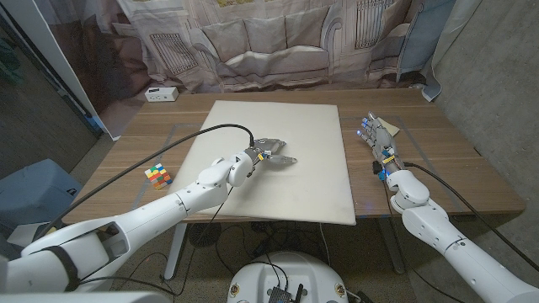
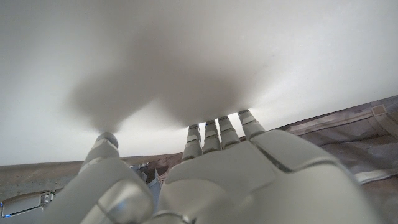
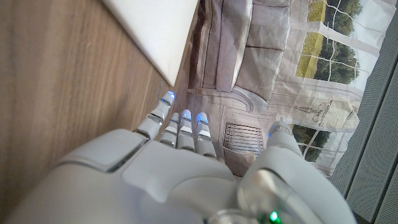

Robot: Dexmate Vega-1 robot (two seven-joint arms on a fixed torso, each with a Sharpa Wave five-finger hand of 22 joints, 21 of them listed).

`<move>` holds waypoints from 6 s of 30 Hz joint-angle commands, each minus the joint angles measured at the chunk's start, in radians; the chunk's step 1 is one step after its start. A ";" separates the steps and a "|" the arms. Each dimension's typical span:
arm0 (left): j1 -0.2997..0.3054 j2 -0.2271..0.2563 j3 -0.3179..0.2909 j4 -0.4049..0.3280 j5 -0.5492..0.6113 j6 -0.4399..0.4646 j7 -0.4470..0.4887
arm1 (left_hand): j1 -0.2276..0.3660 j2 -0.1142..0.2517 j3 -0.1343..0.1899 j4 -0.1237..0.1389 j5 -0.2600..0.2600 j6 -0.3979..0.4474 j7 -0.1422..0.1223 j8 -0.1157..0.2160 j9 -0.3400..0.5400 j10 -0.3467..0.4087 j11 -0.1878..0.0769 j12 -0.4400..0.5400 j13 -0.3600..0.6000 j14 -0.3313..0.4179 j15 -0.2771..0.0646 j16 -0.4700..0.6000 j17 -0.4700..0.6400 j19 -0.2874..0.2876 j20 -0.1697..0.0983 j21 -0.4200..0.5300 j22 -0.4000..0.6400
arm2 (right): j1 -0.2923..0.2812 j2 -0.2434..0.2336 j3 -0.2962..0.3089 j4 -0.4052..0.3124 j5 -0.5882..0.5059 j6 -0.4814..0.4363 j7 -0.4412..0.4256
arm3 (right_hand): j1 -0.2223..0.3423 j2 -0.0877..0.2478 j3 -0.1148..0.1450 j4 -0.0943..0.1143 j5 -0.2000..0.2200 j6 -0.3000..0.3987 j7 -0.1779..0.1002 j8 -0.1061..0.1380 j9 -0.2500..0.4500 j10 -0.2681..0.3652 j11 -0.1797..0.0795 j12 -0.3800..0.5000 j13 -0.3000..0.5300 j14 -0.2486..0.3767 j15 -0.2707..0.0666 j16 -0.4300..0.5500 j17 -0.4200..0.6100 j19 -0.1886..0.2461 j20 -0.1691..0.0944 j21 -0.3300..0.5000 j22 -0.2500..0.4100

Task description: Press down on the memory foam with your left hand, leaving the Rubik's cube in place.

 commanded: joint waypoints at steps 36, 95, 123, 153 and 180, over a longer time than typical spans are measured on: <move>0.043 0.011 -0.041 -0.059 0.007 0.012 0.101 | -0.007 0.009 -0.004 0.001 -0.001 0.008 0.004 0.001 0.002 0.004 -0.005 0.007 0.006 0.011 -0.003 0.004 0.005 0.006 0.014 -0.001 0.006 | -0.003 0.001 -0.007 0.000 0.012 0.000 0.021 | 0.003 0.013 0.001 -0.005 -0.003 0.000 -0.005 -0.001 0.003 0.016 0.000 0.003 0.003 0.014 0.005 0.008 -0.001 0.015 0.007 -0.011 0.002; 0.118 0.057 -0.120 -0.185 0.059 0.060 0.203 | 0.003 0.028 0.005 -0.008 -0.001 -0.010 -0.006 -0.009 0.002 0.000 -0.010 0.005 0.006 0.003 -0.005 -0.002 0.004 -0.014 0.024 -0.009 0.007 | -0.016 -0.001 -0.005 -0.029 -0.008 0.009 0.001 | 0.002 0.014 -0.001 -0.006 -0.003 -0.001 -0.007 -0.001 0.003 0.017 -0.001 0.002 0.004 0.016 0.006 0.008 -0.005 0.025 0.009 -0.026 0.003; 0.178 0.037 -0.249 -0.142 -0.216 -0.098 0.320 | 0.004 0.028 0.004 -0.015 -0.003 -0.058 -0.013 -0.017 0.002 0.010 -0.003 0.009 0.006 0.003 0.001 -0.002 0.004 -0.035 0.030 -0.016 0.006 | -0.015 0.000 -0.005 -0.019 -0.010 0.017 0.006 | 0.002 0.015 -0.003 -0.006 -0.003 0.002 -0.003 0.000 0.003 0.018 -0.002 0.002 0.004 0.016 0.005 0.008 -0.006 0.029 0.009 -0.035 0.003; 0.203 0.042 -0.330 -0.096 -0.445 -0.213 0.366 | -0.001 0.033 0.003 -0.016 -0.003 -0.038 -0.001 -0.007 0.002 0.030 0.007 0.016 0.006 0.012 0.008 0.002 0.005 -0.047 0.029 -0.015 0.007 | -0.023 0.001 -0.002 -0.020 -0.009 0.031 0.012 | 0.001 0.015 -0.004 -0.006 -0.003 0.001 -0.006 0.000 0.003 0.019 -0.002 0.001 0.004 0.017 0.006 0.008 -0.008 0.033 0.009 -0.042 0.003; 0.230 0.020 -0.403 0.008 -0.706 -0.444 0.309 | -0.005 0.038 0.002 -0.018 -0.003 -0.019 0.011 -0.002 0.001 0.061 0.017 0.024 0.005 0.044 0.015 0.010 0.005 -0.019 0.025 -0.003 0.007 | -0.038 -0.005 0.005 -0.040 -0.015 0.048 0.011 | 0.001 0.015 -0.006 -0.007 -0.003 0.001 -0.007 -0.001 0.003 0.019 -0.003 0.001 0.004 0.017 0.005 0.008 -0.009 0.041 0.008 -0.047 0.003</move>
